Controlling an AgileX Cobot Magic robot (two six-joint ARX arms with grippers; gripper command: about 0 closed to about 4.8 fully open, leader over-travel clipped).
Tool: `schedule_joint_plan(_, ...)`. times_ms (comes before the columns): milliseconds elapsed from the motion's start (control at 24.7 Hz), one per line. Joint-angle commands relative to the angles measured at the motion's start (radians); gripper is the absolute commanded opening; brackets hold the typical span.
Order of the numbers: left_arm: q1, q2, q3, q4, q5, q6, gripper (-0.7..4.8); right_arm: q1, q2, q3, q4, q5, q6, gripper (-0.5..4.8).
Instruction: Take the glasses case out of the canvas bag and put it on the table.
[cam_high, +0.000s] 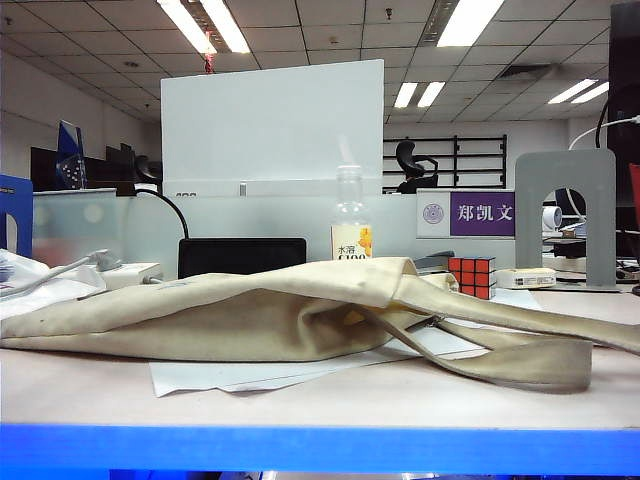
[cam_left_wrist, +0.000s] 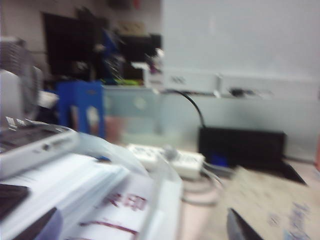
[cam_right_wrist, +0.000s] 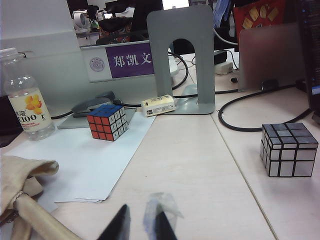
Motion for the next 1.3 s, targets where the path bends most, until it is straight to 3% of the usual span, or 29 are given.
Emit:
schedule_joint_plan(40,0.003,0.0,0.002,0.019,-0.08,0.0,4.19,0.001,-0.002,0.002,0.001,0.001,0.026,0.72)
schedule_joint_plan(162,0.003,0.0,0.002,-0.012,-0.079,0.0,3.1,0.0,-0.002,-0.002,-0.008,0.001,0.069,0.72)
schedule_joint_plan(243,0.003,0.0,0.002,-0.053,-0.079,0.0,1.76,0.001,-0.002,-0.003,-0.014,-0.007,0.071,0.72)
schedule_joint_plan(283,0.003,0.0,0.002,-0.079,-0.078,0.0,0.65,0.001,-0.002,-0.003,-0.018,-0.01,0.071,0.72)
schedule_joint_plan(324,0.003,0.0,0.002,-0.098,-0.074,-0.001,-0.11,0.001,-0.002,-0.003,-0.019,-0.01,0.071,0.72)
schedule_joint_plan(729,0.003,0.0,0.001,-0.127,-0.055,-0.127,-0.05,0.001,-0.002,-0.003,0.005,-0.09,0.086,0.71)
schedule_joint_plan(810,0.003,0.0,0.002,-0.125,0.001,-0.161,-0.05,0.001,-0.002,0.0,0.013,-0.121,0.092,0.61)
schedule_joint_plan(931,0.002,0.0,0.004,-0.096,0.148,-0.209,-0.05,0.001,-0.002,0.003,0.031,-0.168,0.136,-0.08)
schedule_joint_plan(1053,0.002,0.001,0.036,-0.122,0.249,-0.228,-0.05,0.001,-0.002,0.032,0.024,-0.195,0.181,-0.08)
schedule_joint_plan(1174,0.002,0.027,0.121,-0.225,0.255,-0.215,-0.05,0.002,-0.001,0.087,-0.01,-0.206,0.212,-0.08)
schedule_joint_plan(1296,0.002,0.106,0.206,-0.234,0.255,-0.2,-0.05,0.002,0.005,0.149,-0.039,-0.205,0.219,-0.08)
